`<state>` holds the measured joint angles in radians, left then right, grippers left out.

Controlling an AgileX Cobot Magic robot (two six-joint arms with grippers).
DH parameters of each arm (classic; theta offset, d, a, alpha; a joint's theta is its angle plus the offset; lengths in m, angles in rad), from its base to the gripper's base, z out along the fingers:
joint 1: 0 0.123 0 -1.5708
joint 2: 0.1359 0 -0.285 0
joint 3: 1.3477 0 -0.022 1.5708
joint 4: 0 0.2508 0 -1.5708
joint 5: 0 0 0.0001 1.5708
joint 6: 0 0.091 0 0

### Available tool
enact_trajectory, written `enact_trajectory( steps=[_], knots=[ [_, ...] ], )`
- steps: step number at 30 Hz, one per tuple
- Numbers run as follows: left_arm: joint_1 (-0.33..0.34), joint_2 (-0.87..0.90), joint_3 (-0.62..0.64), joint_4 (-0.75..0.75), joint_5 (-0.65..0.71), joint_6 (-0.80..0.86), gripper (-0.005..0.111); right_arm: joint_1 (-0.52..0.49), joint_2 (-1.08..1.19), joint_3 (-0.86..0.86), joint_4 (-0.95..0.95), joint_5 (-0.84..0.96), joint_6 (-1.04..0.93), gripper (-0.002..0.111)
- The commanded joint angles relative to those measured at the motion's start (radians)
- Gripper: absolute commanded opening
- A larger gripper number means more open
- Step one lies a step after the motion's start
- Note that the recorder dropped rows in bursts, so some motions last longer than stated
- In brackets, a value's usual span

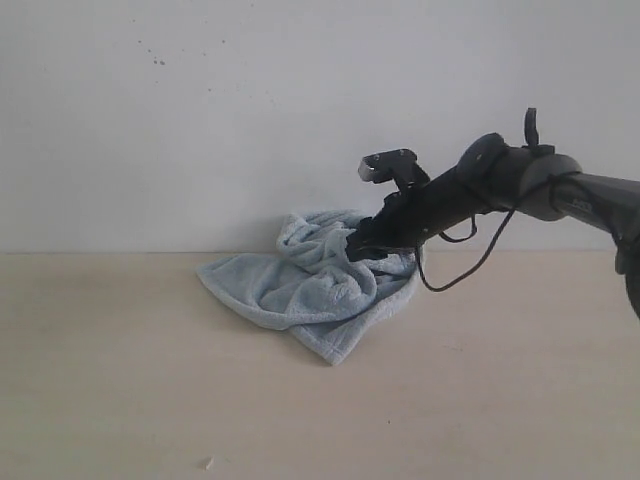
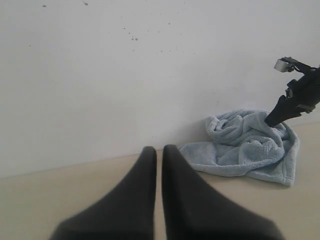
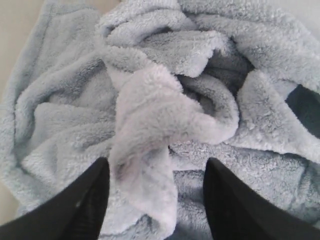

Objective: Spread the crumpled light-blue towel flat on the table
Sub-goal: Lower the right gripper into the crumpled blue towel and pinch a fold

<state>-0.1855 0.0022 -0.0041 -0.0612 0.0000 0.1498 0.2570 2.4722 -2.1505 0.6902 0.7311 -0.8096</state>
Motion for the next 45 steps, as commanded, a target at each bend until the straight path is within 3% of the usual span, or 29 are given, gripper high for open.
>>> enact_trajectory(
  steps=[1,5,7,10,15,20,24,28,36,40,45],
  knots=[
    [0.004,-0.002,0.004,-0.009,0.005,0.005,0.004,0.017,0.034,-0.004,0.01,-0.095,-0.014,0.054],
    [0.004,-0.002,0.004,-0.009,0.005,0.005,0.004,0.026,0.063,-0.004,0.022,-0.115,-0.016,0.047],
    [0.004,-0.002,0.004,-0.009,0.005,0.005,0.004,0.035,0.075,-0.004,0.022,-0.115,-0.018,0.035],
    [0.004,-0.002,0.004,-0.009,0.005,0.005,0.004,0.043,0.057,-0.004,0.075,-0.051,-0.018,0.001],
    [0.004,-0.002,0.004,-0.009,0.005,0.005,0.004,0.041,0.017,-0.001,0.133,0.202,-0.068,0.003],
    [0.004,-0.002,0.004,-0.009,0.005,0.005,0.004,0.042,-0.023,0.007,0.209,0.336,-0.069,0.003],
    [0.004,-0.002,0.004,-0.009,0.005,0.005,0.004,0.044,-0.086,0.102,0.35,0.384,-0.153,0.003],
    [0.004,-0.002,0.004,-0.009,0.005,0.005,0.004,0.065,-0.149,0.26,0.361,0.435,-0.213,0.003],
    [0.004,-0.002,0.004,-0.009,0.005,0.005,0.004,0.198,-0.273,0.603,0.623,0.445,-0.487,0.003],
    [0.004,-0.002,0.004,-0.009,0.005,0.005,0.004,0.272,-0.298,0.621,0.618,0.44,-0.5,0.003],
    [0.004,-0.002,0.004,-0.009,0.005,0.005,0.004,0.274,-0.356,0.621,0.588,0.348,-0.42,0.003]
  ],
)
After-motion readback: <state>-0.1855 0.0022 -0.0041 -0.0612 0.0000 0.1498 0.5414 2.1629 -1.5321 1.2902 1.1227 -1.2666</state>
